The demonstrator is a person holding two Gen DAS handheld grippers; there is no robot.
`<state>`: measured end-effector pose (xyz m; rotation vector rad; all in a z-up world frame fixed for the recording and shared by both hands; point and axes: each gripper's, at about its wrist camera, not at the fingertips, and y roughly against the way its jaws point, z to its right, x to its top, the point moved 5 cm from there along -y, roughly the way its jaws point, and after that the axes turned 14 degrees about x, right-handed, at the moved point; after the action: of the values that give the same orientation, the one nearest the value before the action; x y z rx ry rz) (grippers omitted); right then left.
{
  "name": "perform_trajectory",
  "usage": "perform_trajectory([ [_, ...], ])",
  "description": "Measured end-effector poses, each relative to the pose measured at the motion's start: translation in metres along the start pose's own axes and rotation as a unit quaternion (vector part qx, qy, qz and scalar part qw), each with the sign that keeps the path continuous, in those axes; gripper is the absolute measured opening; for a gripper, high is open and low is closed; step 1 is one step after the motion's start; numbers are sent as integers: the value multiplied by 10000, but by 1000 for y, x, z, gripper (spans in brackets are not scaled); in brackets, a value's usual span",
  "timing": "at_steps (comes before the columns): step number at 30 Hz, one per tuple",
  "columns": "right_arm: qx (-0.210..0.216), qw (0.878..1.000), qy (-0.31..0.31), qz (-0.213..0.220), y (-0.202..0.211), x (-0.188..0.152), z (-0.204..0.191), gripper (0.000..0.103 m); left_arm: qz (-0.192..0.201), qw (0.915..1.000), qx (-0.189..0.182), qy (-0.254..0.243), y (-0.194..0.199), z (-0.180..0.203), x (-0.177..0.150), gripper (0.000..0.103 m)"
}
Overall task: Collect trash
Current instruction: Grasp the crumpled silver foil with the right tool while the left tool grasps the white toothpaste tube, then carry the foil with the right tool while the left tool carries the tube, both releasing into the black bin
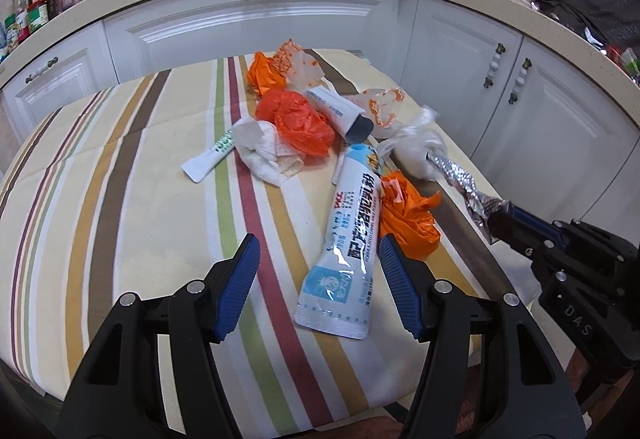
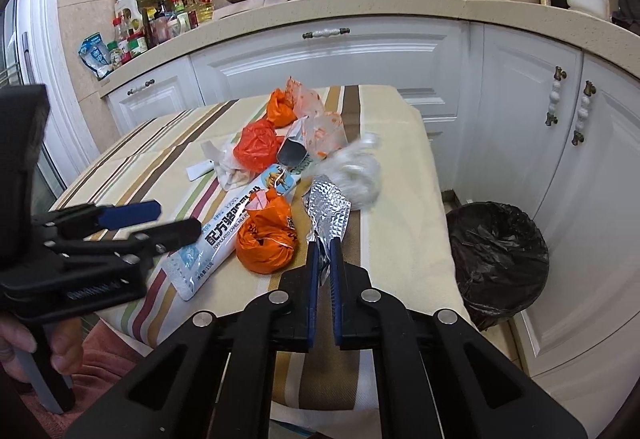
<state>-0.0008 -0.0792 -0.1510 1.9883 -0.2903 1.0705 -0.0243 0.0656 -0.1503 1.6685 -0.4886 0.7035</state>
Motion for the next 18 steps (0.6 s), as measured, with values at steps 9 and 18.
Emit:
perform_trajectory([
  [9,-141,9998,-58,162,14,-2,6,6,-348,9992,-157,-147,-19,16,-11,47],
  [18,-239,9993,-113,263,19,-2,8,6,-258,9995,-196,-5,-13,8,-11,37],
])
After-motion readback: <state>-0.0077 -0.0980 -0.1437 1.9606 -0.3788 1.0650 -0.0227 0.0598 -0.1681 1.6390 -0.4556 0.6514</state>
